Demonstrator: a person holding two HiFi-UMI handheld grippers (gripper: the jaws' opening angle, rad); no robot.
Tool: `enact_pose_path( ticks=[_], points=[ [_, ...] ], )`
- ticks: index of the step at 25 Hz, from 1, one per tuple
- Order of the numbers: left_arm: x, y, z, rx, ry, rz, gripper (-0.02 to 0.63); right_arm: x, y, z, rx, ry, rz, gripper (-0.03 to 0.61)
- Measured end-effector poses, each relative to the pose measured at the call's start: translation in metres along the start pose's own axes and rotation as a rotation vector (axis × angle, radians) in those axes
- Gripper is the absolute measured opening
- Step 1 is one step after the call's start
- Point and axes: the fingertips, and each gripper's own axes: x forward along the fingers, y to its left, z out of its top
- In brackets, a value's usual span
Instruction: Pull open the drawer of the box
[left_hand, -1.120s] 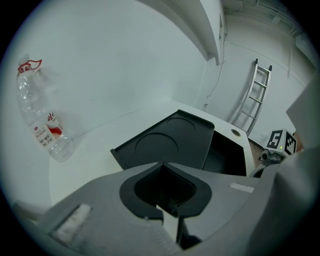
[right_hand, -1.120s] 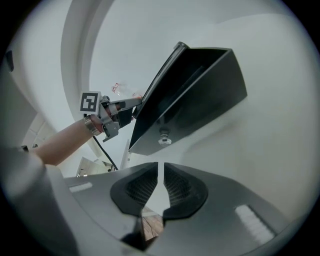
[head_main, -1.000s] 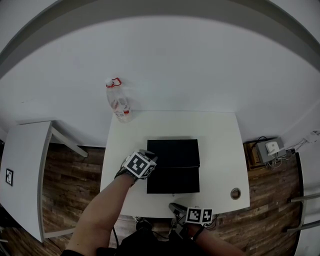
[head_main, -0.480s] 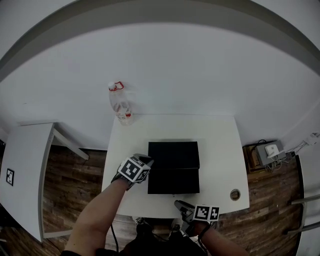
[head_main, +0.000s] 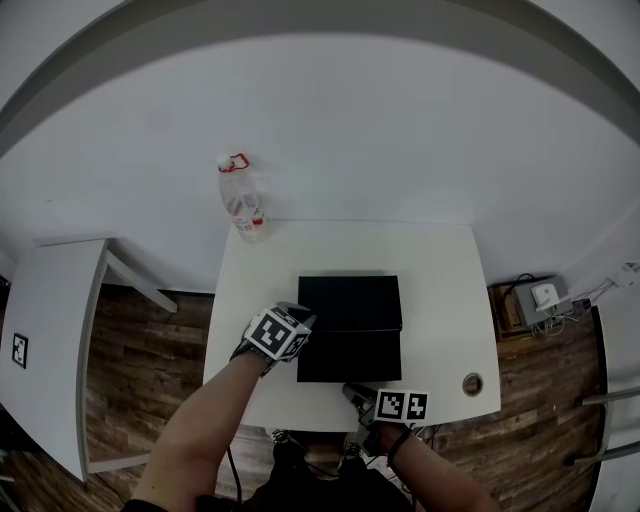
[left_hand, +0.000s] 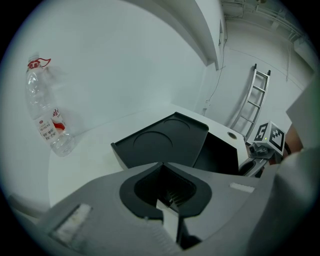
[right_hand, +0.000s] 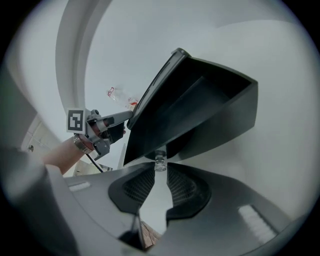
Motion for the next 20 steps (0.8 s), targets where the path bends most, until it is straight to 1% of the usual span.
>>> enact_pose_path(
  ticks=[1,5,16,20],
  points=[
    [0.000,0.000,0.000,0.003,0.001,0.002,0.005,0.000,0.000,0.000,0.002,-0.002,0.004,0.074],
    [0.002,0.001,0.001,-0.008,-0.002,0.007,0.005,-0.001,0.000,0.000,0.011,-0.006,0.019,0.072],
    [0.009,-0.007,0.003,-0.011,0.006,-0.002,0.005,-0.005,0.000,-0.011,0.021,-0.015,0.019,0.072],
    [0.008,-0.006,0.003,-0.011,-0.009,0.003,0.005,-0.005,0.000,-0.010,0.021,-0.027,0.020,0.072]
  ],
)
